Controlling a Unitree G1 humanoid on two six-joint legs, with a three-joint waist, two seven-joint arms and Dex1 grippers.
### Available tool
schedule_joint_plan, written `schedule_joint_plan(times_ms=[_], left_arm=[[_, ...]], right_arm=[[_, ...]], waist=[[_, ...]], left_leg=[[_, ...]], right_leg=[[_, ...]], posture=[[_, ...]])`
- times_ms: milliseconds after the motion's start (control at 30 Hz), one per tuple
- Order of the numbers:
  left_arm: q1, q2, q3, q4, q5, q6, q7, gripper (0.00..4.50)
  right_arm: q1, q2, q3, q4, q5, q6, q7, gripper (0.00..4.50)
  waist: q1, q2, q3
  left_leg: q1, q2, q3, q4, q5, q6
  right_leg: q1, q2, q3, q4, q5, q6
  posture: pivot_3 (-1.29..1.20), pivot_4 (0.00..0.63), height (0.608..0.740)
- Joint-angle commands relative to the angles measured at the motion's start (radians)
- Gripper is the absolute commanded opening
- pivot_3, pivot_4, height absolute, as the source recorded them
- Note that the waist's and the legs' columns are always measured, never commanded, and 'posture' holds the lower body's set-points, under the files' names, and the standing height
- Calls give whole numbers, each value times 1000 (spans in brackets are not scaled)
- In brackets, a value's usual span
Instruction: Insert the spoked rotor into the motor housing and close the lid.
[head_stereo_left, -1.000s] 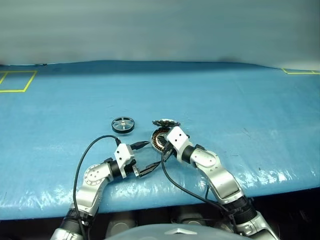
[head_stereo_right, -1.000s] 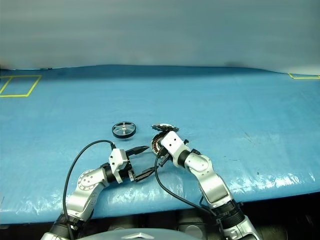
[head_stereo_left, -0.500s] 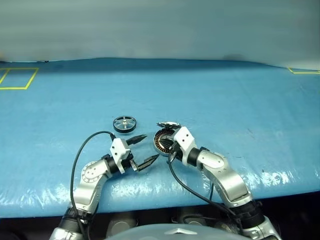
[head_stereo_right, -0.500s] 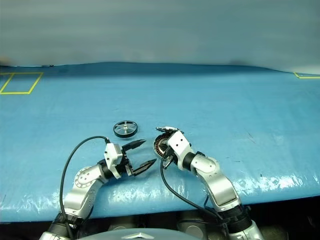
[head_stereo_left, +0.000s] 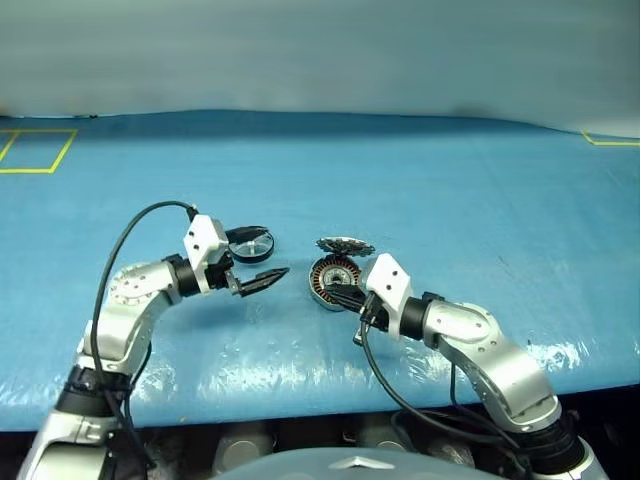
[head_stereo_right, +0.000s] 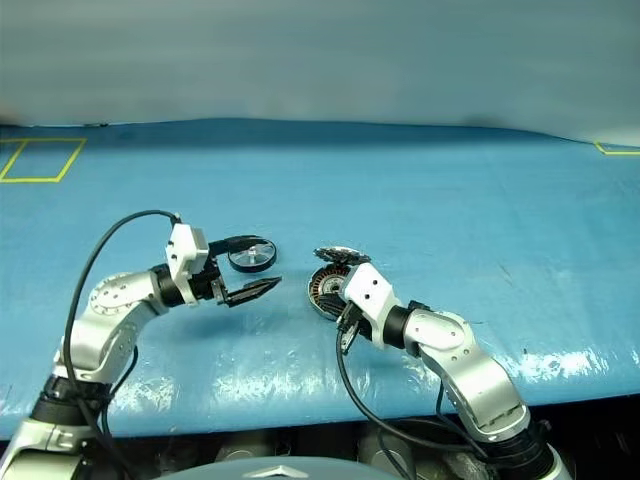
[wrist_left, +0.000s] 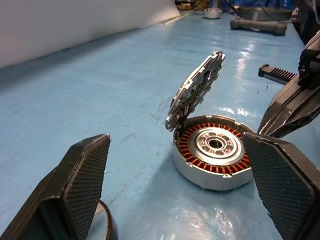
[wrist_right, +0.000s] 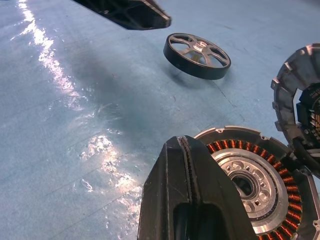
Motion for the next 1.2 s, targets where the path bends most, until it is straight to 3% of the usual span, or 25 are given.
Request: schedule_joint_plan(times_ms=[33, 200, 400, 600, 700, 800, 1200], left_arm=[[-79, 51, 8, 106, 44, 17, -47, 4500], [-206, 99, -62, 281, 129, 22, -156, 4500], [-406, 51, -125, 501, 206, 27, -229, 4500], [-529, 17, -206, 628, 306, 72, -269, 4500], [-560, 19, -226, 641, 329, 58, -320, 3930], [-585, 17, -231, 656, 356, 11, -334, 2960], [-679, 26, -312, 854, 526, -356, -435, 2960]], right_arm=[[-1, 1, 0, -26, -17, -23, -25, 26], [21, 19, 9, -19, -24, -33, -52, 26], [45, 80, -29, -23, 15, -22, -100, 26], [73, 65, -20, -24, -8, -20, -125, 26], [86, 57, -14, -30, -19, -20, -136, 0], [93, 58, -15, -31, -21, -18, -147, 0], [100, 48, 10, -4, -45, -25, -155, 0]], waist=[[-1, -1, 0], [-1, -2, 2], [7, -5, 4], [5, -5, 4], [-2, -6, 4], [-1, -6, 4], [0, -6, 4]], left_leg=[[0, -4, 0, 0, 0, 0], [0, -4, 0, 0, 0, 0], [-2, -5, -2, 3, 0, 0], [-2, -5, 1, 5, -1, 1], [-2, -5, 1, 4, -1, 1], [-2, -5, 0, 5, -1, 1], [-2, -5, 0, 6, -1, 2]], right_leg=[[0, 0, 0, 0, 0, 0], [0, 1, 1, 1, -1, 2], [0, 2, 1, 1, 2, 9], [1, 1, 4, 1, 3, 11], [0, 2, 4, 1, 3, 10], [0, 2, 4, 2, 3, 10], [0, 2, 5, 2, 6, 7]], posture=[[0, 150, 740], [0, 150, 740], [0, 150, 740], [0, 150, 740], [0, 150, 740], [0, 150, 740], [0, 150, 740]])
